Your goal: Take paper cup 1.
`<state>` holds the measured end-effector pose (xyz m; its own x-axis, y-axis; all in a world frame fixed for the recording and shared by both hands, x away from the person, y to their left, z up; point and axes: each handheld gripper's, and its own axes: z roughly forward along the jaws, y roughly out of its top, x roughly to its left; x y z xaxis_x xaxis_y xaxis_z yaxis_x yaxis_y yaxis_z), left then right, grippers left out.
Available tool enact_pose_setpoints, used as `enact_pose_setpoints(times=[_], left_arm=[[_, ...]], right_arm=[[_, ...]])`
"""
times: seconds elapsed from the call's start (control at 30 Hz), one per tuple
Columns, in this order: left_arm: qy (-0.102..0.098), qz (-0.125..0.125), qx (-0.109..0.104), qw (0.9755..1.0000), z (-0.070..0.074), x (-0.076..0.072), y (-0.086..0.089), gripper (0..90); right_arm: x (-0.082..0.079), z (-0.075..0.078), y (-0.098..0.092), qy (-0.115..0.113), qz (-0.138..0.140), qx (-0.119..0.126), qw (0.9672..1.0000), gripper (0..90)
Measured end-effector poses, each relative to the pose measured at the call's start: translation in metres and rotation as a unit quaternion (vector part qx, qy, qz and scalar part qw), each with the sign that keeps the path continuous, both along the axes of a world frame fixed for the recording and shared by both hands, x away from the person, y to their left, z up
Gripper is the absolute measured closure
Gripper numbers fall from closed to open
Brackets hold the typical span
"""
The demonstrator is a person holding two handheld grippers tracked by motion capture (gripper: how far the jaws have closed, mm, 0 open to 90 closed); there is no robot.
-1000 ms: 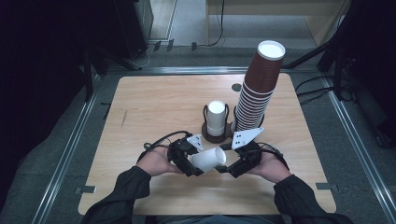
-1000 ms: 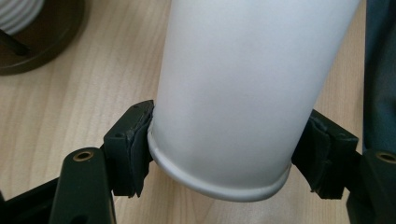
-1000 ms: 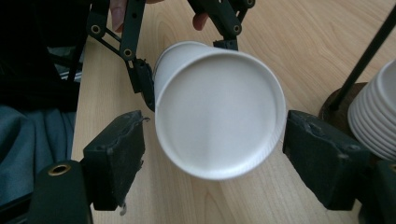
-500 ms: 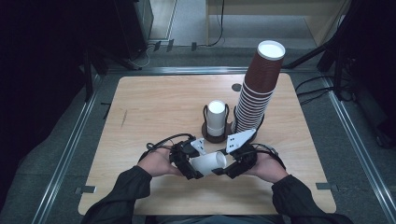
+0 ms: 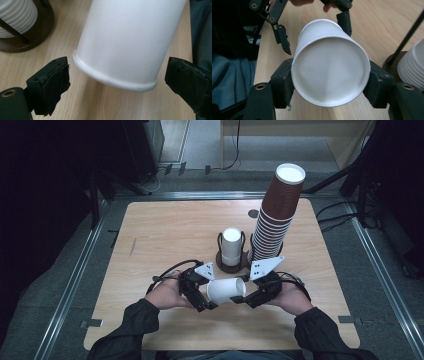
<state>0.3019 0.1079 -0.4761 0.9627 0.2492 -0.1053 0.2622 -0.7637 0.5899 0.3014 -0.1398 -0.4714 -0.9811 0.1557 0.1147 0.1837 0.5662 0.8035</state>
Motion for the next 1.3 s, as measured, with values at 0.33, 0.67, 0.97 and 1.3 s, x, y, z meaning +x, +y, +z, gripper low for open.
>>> enact_pose_setpoints(times=[0.33, 0.67, 0.97, 1.3], left_arm=[[0.011, 0.013, -0.076, 0.997, 0.005, -0.002, 0.006, 5.7], [0.025, 0.017, -0.161, 0.9866, 0.01, -0.003, 0.009, 8.3], [0.014, 0.013, -0.174, 0.9846, 0.014, -0.004, 0.017, 21.7], [0.033, 0.021, -0.159, 0.9864, 0.019, 0.0, 0.027, 27.0]], right_arm=[[0.001, 0.01, -0.014, 0.016, -0.016, 0.077, 0.9968, 34.1], [0.002, 0.009, -0.01, 0.053, -0.002, 0.135, 0.9895, 33.9], [0.004, 0.009, -0.01, 0.063, 0.0, 0.135, 0.9888, 34.5], [0.001, 0.013, -0.009, 0.043, -0.011, 0.108, 0.9931, 19.5]])
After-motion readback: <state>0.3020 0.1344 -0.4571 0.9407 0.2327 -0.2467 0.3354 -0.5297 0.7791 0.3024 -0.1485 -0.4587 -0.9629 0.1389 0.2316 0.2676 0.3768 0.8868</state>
